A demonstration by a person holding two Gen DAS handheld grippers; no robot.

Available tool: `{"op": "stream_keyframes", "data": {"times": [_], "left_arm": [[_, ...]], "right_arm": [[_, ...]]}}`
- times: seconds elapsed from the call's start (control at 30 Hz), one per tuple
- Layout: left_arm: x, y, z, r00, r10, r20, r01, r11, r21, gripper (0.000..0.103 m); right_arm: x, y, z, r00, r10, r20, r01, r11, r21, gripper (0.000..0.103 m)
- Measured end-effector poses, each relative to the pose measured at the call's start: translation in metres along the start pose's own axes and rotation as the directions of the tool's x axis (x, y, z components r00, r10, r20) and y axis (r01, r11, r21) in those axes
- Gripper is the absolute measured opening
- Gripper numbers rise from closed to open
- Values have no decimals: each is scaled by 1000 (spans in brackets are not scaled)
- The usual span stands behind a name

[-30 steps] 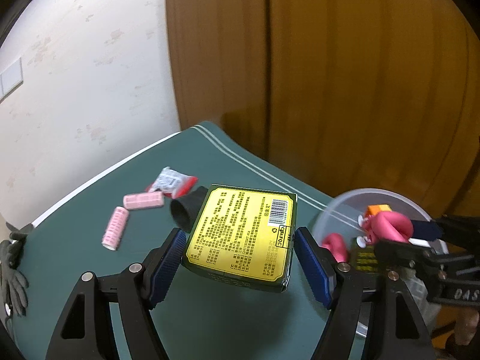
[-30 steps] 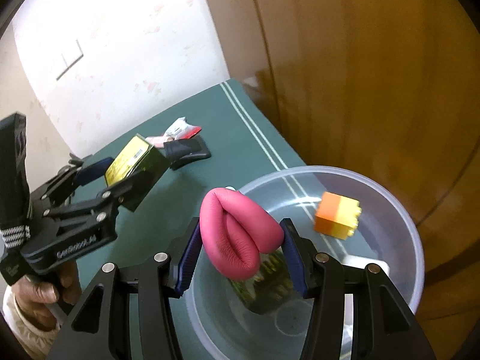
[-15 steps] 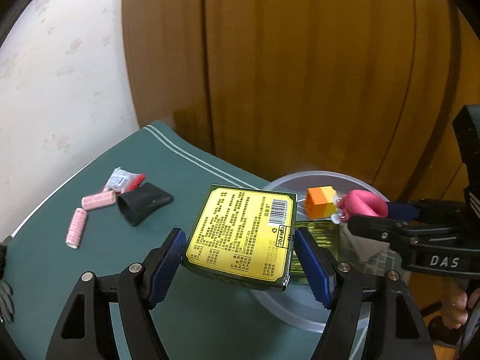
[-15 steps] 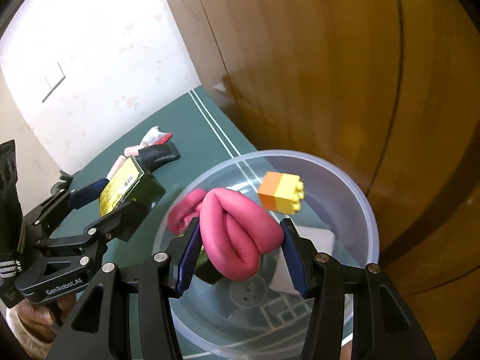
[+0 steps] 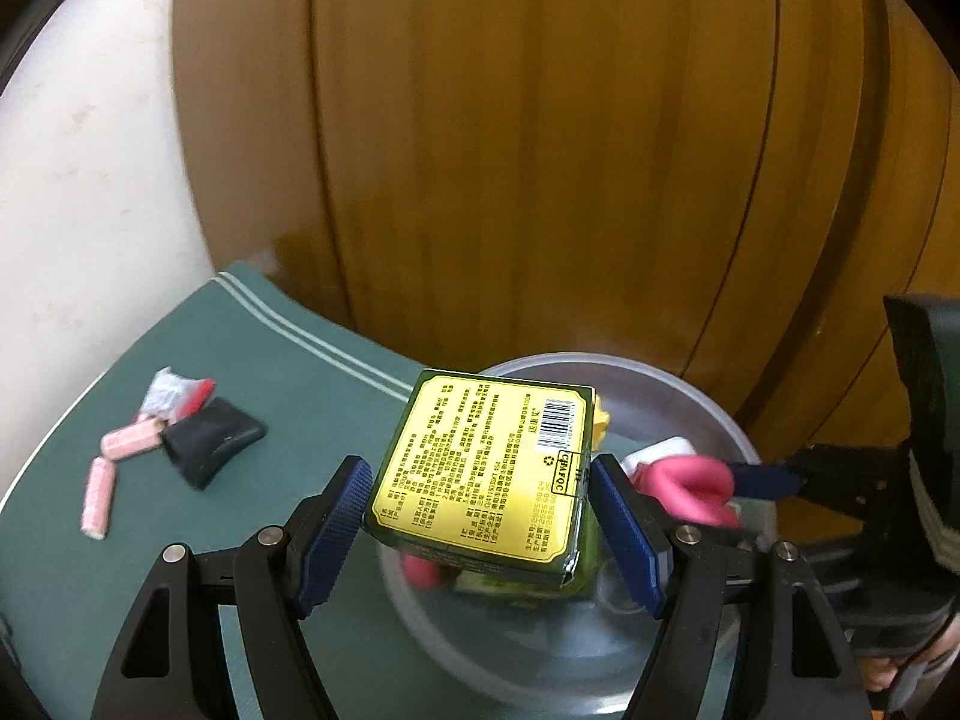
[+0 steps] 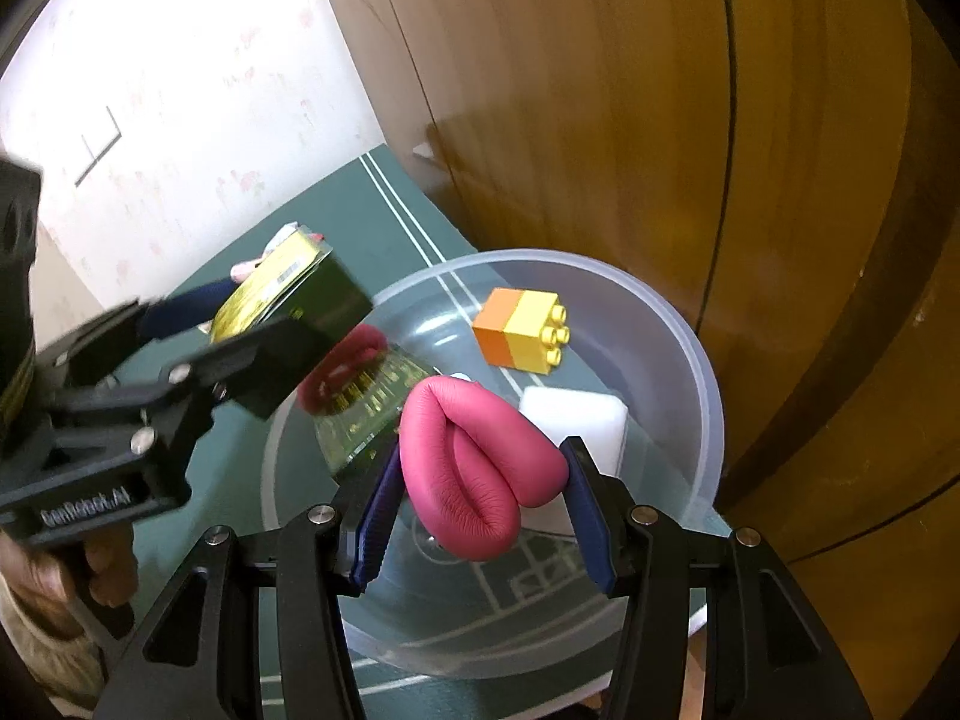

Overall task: Organize objects
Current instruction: 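Carry the yellow box over the bowl with left tool while right tool holds lips above it, then release the yellow box into the bowl with left tool while right tool drops the lips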

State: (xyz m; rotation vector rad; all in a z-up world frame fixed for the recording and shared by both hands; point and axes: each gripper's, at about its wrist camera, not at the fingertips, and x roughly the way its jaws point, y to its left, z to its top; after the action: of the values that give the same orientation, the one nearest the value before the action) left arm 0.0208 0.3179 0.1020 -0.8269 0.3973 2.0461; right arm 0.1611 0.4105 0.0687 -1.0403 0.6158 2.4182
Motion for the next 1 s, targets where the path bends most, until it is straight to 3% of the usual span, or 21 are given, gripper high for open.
{"op": "stream_keyframes", "data": {"times": [0.37, 0.57, 1.0], "left_arm": [[27, -10, 17, 999, -29, -34, 30, 1000, 6, 78], [37, -9, 18, 997, -44, -62, 43, 999, -17, 78], [24, -6, 14, 998, 49, -24, -49, 999, 5, 81]], "right_arm": [[0, 0, -8, 1000, -16, 7, 16, 999, -34, 54], [1, -4, -8, 1000, 20, 5, -20, 1000, -1, 55], [2, -6, -5, 1000, 24, 14, -24, 999, 22, 56]]}}
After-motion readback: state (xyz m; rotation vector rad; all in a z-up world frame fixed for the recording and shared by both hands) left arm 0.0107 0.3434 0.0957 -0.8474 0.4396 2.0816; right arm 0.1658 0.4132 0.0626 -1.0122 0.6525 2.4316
